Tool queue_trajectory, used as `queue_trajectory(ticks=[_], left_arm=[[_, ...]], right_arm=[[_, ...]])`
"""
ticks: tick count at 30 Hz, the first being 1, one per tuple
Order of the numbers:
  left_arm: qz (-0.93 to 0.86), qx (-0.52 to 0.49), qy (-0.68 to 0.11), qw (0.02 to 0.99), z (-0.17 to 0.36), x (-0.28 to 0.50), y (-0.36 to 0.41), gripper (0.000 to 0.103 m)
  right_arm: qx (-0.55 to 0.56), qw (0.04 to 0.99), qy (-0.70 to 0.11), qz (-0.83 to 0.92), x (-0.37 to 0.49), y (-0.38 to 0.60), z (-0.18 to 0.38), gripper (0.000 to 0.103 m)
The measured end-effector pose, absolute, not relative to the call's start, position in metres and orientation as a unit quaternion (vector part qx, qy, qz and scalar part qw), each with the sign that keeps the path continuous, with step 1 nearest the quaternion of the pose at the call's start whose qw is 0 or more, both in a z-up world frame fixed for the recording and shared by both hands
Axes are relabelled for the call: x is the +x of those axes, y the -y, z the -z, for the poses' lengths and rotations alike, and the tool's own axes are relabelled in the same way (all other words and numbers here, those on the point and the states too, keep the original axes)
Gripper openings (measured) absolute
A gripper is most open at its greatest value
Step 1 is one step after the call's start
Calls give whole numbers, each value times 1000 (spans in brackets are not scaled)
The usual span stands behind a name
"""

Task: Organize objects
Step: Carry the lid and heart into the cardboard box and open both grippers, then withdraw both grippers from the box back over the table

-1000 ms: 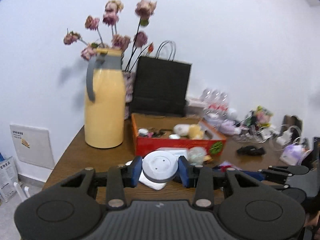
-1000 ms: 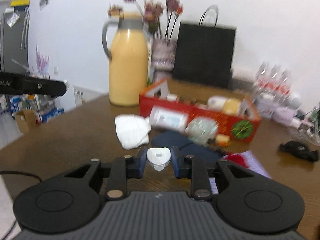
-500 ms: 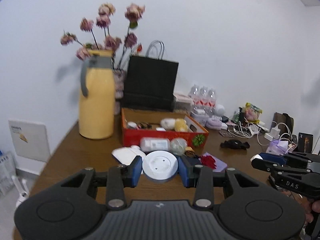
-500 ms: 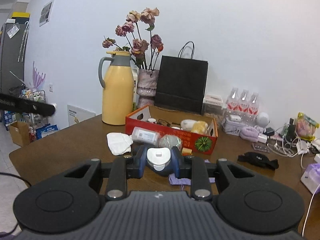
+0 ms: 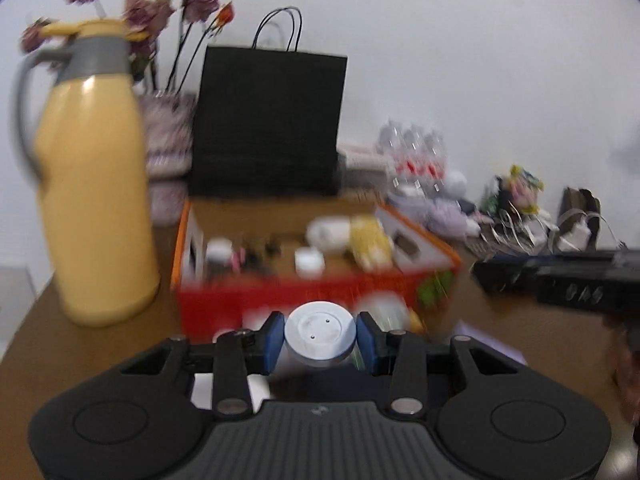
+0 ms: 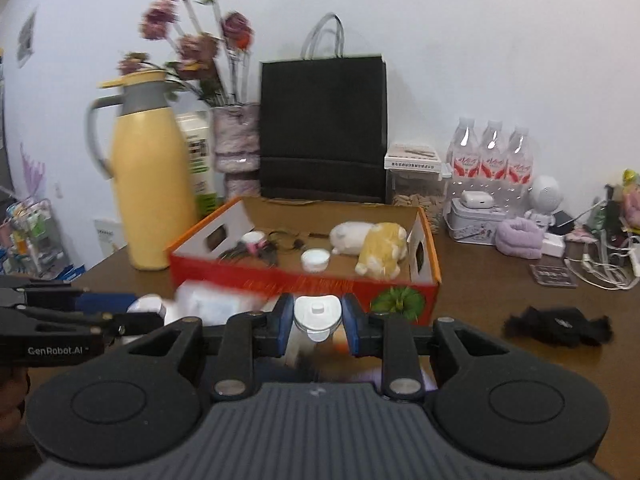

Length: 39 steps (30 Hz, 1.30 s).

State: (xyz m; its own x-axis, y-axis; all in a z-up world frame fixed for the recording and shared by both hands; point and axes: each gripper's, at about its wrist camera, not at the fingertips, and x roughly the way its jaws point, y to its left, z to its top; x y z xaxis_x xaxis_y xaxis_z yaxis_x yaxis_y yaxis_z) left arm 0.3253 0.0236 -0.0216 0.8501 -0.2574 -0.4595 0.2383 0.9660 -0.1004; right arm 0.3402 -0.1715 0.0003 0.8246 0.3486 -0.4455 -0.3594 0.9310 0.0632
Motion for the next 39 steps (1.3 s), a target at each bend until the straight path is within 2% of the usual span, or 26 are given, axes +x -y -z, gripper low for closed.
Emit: queue_trajectory(ticks=[8, 10, 11, 12, 13, 16, 18, 23, 25, 27, 31, 33, 39], left_arm=[[106, -58, -327, 937, 28, 491, -23, 38], [111, -72, -348, 928, 34, 521, -25, 38], [104, -73, -350, 928, 37, 530, -25, 45], [88, -75, -351, 929, 40, 539, -26, 55], [71, -79, -350, 931, 43, 544, -27, 60], [75, -94, -350, 929, 42, 545, -34, 65], [72, -85, -335, 936, 35, 536, -36, 76], [70, -63, -318, 943, 12, 500, -38, 76], [73, -45, -302, 949, -3, 475, -37, 80], [75, -18, -284, 956, -14, 440, -30, 83], [92, 27, -267, 959, -33, 359, -21, 86], [107, 33, -256, 960, -41, 314, -20, 93], [140, 46, -241, 959, -55, 174, -43, 98]], right_arm=[[5, 935, -307, -174, 495, 133, 13, 27], [5, 932, -325, -163, 523, 126, 21, 34], [7, 929, -334, -161, 535, 124, 26, 47], [9, 927, -338, -162, 544, 123, 30, 49], [9, 927, -342, -156, 550, 122, 34, 49], [22, 929, -339, -147, 551, 129, 39, 51], [31, 930, -333, -149, 543, 136, 37, 66], [17, 941, -305, -143, 515, 144, 12, 69], [14, 945, -293, -144, 495, 148, -3, 75], [3, 952, -270, -145, 465, 153, -16, 87], [-18, 959, -234, -160, 391, 162, -35, 96], [-22, 960, -222, -172, 352, 166, -41, 103], [-13, 950, -207, -233, 226, 186, -39, 103]])
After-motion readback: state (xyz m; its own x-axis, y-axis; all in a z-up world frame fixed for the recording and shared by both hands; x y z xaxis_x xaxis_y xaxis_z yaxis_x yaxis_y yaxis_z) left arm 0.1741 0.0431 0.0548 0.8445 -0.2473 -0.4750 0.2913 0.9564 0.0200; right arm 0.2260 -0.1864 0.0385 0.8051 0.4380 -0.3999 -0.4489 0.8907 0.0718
